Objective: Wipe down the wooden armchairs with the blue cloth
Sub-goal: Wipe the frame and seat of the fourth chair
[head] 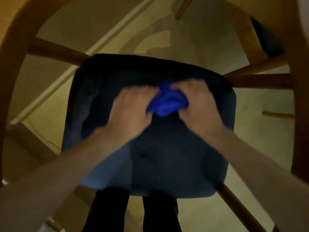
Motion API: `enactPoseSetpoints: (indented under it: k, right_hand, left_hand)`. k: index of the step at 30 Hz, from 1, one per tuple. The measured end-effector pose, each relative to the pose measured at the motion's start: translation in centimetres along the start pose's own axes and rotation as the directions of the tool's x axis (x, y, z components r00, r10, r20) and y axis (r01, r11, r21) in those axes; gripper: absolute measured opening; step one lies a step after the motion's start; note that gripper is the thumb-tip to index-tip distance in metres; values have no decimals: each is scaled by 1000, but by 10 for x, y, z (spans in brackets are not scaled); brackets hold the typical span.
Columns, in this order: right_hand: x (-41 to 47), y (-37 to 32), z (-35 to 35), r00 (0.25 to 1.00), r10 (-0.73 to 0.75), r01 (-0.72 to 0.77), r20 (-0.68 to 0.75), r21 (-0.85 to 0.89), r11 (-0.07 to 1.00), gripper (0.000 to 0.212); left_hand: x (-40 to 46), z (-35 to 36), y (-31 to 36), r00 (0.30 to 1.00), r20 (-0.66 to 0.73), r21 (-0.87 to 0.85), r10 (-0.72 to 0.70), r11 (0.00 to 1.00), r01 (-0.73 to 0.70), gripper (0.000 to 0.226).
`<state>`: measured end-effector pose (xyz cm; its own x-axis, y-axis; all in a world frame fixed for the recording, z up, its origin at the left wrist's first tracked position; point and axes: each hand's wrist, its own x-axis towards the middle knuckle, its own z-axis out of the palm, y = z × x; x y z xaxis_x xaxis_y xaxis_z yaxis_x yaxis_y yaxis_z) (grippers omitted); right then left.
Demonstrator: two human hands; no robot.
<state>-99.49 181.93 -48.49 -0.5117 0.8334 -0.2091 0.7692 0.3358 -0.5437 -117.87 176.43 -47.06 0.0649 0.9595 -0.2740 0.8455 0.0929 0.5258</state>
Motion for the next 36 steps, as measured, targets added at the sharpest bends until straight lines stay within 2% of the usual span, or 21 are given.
enactPoseSetpoints:
  k: [2,4,6,7,9,11,14,17,18,20,22,24,26,28,29,32,34,36]
  right_hand:
    - [43,12,-11,994,49,-56,-99,-66,996,38]
    - [69,27,-18,984,82,-104,-156,-137,985,31]
    - [67,44,-17,979,148,-172,-138,-180,968,34]
    - [54,48,-14,974,193,-212,-120,-176,961,40]
    - [13,47,-5,953,264,-283,-149,-125,951,54]
    - [-32,34,4,931,326,-336,-162,-37,941,58]
    - [-87,20,7,928,370,-372,-48,-45,927,56]
    - [-87,27,-8,936,350,-350,39,16,936,49]
    - [-75,32,-13,941,337,-337,2,45,940,48]
    - [-43,41,-22,938,316,-309,-141,70,949,48]
    - [-10,48,-23,899,341,-332,-275,82,940,47]
    - [11,54,-20,869,377,-379,-322,57,923,45]
    - [10,59,-11,874,385,-402,-298,5,916,49]
    - [-13,61,-4,874,396,-401,-282,44,915,53]
    - [-31,60,-1,851,438,-428,-289,101,898,51]
    - [-98,53,8,761,589,-556,-270,197,808,37]
    - [-125,50,10,741,623,-584,-251,217,782,33]
    - [-120,56,7,716,637,-580,-286,264,771,33]
  left_hand:
    - [53,-10,1,996,-79,1,-34,999,34,42]
    - [101,-9,8,1000,-7,-25,-28,999,27,32]
    - [121,4,20,993,118,34,6,999,-10,28]
    - [119,11,26,989,145,102,22,994,-37,28]
    - [93,26,37,993,104,214,60,973,-81,31]
    - [45,38,47,992,81,213,97,971,-112,35]
    - [-15,46,64,975,160,113,155,978,-174,41]
    - [-11,45,65,948,265,131,178,967,-218,33]
    - [1,40,64,946,267,161,182,960,-230,29]
    - [36,30,63,967,179,216,178,952,-216,29]
    - [78,26,64,986,74,223,151,961,-164,33]
    - [116,28,66,987,97,184,131,972,-147,36]
    - [131,37,67,976,173,179,135,970,-166,39]
    - [117,48,68,973,147,236,180,949,-211,39]
    - [99,55,72,967,131,248,216,938,-243,37]
    - [30,85,97,942,172,159,288,936,-315,30]
    - [-2,96,106,928,210,101,308,937,-334,36]
    - [4,93,106,916,233,75,327,933,-352,41]
